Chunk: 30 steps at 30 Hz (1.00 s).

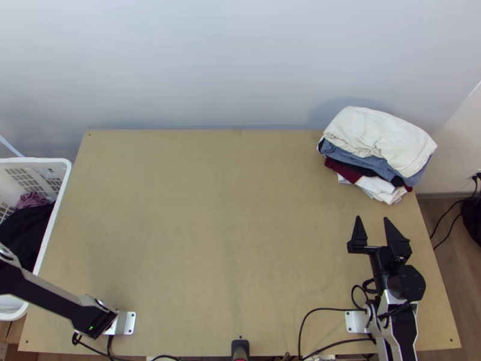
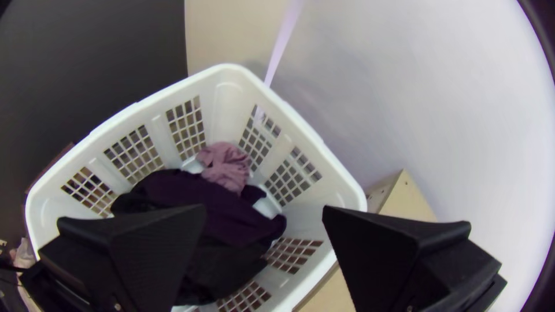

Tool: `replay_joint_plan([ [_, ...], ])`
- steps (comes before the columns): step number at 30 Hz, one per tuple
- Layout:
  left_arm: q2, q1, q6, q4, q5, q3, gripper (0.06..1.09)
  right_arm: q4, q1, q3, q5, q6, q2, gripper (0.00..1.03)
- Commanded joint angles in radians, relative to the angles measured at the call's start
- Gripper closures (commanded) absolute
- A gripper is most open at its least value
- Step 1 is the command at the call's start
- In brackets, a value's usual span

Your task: Fold the t-shirt

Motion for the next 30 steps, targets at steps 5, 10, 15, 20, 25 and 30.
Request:
replay_joint_plan([
  [5, 0.212, 0.099, 0.122, -0.257, -0.019, 0.169, 0.14, -0.021, -0.005, -0.005, 0.006, -0.009, -0.007, 0.04],
  [10, 0.312, 0.148, 0.170, -0.335, -0.038, 0.195, 0.18, -0.021, -0.005, -0.005, 0.006, -0.009, -0.007, 0.04],
  [15, 0.399, 0.179, 0.190, -0.335, -0.046, 0.195, 0.18, -0.021, -0.005, -0.005, 0.006, -0.009, -0.007, 0.04],
  [20, 0.464, 0.199, 0.216, -0.296, -0.046, 0.190, 0.18, -0.021, -0.005, -0.005, 0.006, -0.009, -0.007, 0.04],
  [25, 0.530, 0.208, 0.226, -0.232, -0.058, 0.201, 0.18, -0.021, -0.005, -0.005, 0.006, -0.009, -0.007, 0.04],
  [30, 0.587, 0.208, 0.229, -0.197, -0.062, 0.215, 0.18, -0.021, -0.005, -0.005, 0.006, -0.009, -0.007, 0.04],
])
